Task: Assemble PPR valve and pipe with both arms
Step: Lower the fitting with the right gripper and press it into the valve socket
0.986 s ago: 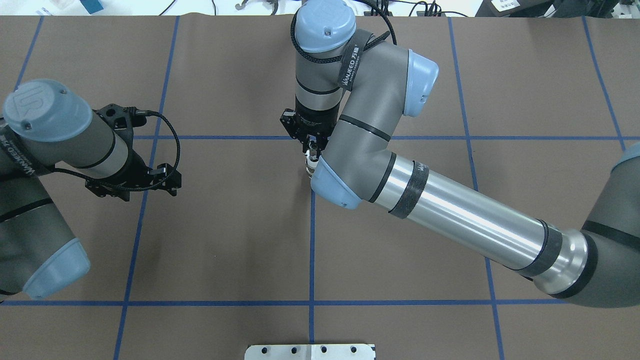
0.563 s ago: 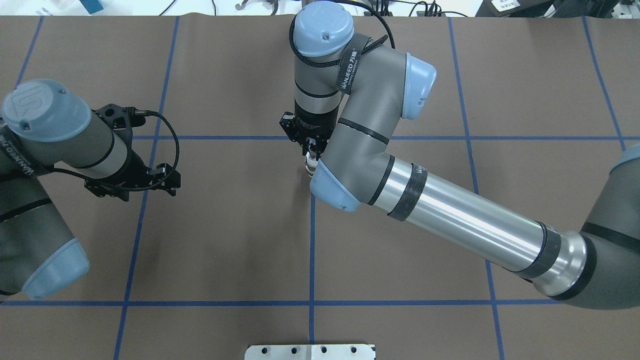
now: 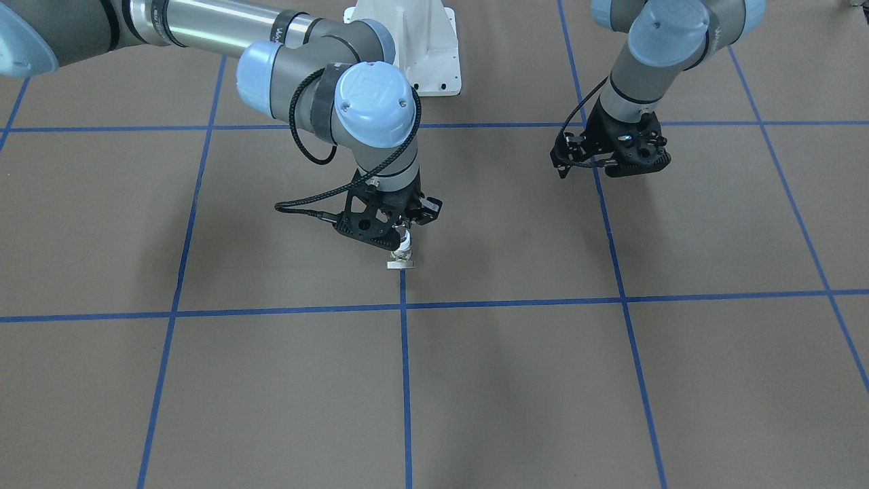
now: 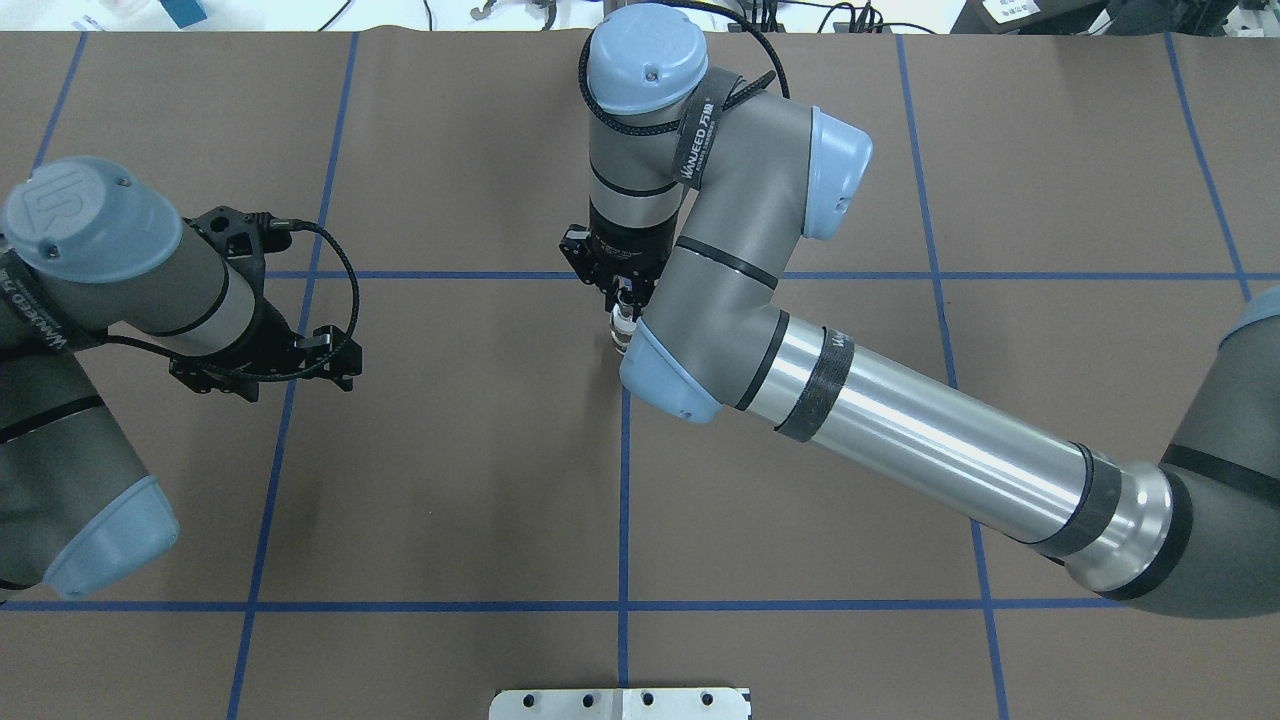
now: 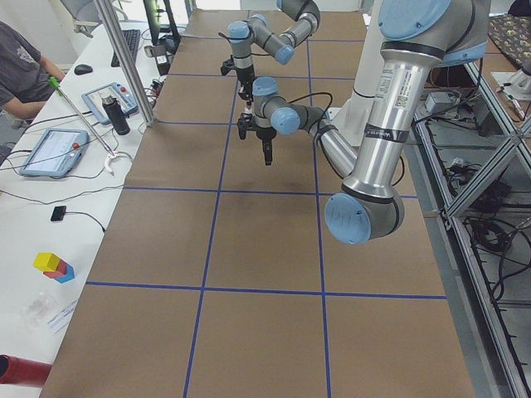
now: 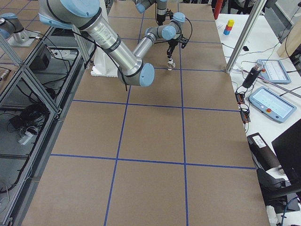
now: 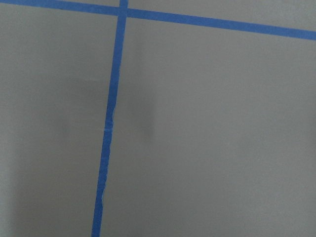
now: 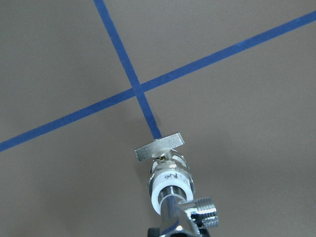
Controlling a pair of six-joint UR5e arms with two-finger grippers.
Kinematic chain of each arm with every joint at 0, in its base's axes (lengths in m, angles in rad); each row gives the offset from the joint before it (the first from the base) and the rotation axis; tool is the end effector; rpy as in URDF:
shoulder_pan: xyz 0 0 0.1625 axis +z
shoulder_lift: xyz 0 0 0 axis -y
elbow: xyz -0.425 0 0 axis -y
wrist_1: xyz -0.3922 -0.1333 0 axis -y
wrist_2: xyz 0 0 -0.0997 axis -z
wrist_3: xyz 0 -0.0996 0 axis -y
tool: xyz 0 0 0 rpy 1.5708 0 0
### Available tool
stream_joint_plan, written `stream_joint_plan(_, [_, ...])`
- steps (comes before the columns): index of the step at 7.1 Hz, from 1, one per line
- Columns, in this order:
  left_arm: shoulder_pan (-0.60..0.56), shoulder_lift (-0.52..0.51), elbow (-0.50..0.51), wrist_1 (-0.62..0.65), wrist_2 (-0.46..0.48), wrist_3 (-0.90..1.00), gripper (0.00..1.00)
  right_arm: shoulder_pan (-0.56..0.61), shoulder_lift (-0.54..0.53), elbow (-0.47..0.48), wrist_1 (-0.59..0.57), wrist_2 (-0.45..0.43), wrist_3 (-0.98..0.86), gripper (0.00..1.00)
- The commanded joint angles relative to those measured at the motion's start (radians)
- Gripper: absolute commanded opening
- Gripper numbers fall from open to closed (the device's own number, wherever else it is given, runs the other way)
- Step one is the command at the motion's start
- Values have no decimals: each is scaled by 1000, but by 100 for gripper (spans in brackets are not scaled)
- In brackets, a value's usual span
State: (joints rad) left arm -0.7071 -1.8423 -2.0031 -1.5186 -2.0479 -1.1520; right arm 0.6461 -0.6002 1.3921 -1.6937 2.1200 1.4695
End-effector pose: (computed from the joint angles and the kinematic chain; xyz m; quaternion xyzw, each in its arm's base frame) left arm 0.3581 -0.4212 0.3280 -0.0233 0.3825 -0.0574 0.9219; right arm -0.5556 -0.5208 0.1282 -0.1231 -0.3877 0.1589 0.8996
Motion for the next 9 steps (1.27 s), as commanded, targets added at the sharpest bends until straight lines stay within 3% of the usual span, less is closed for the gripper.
stream_joint_plan(1, [0,1,0,0,0,0,100,1,0,-1,0,0,-5,0])
stream_joint_plan(8, [0,3,0,0,0,0,100,3,6,-35,57,-18,-5,0])
stream_joint_plan(9, [0,6,-2,0,0,0,100,3,7,-34,58,-18,-6,36])
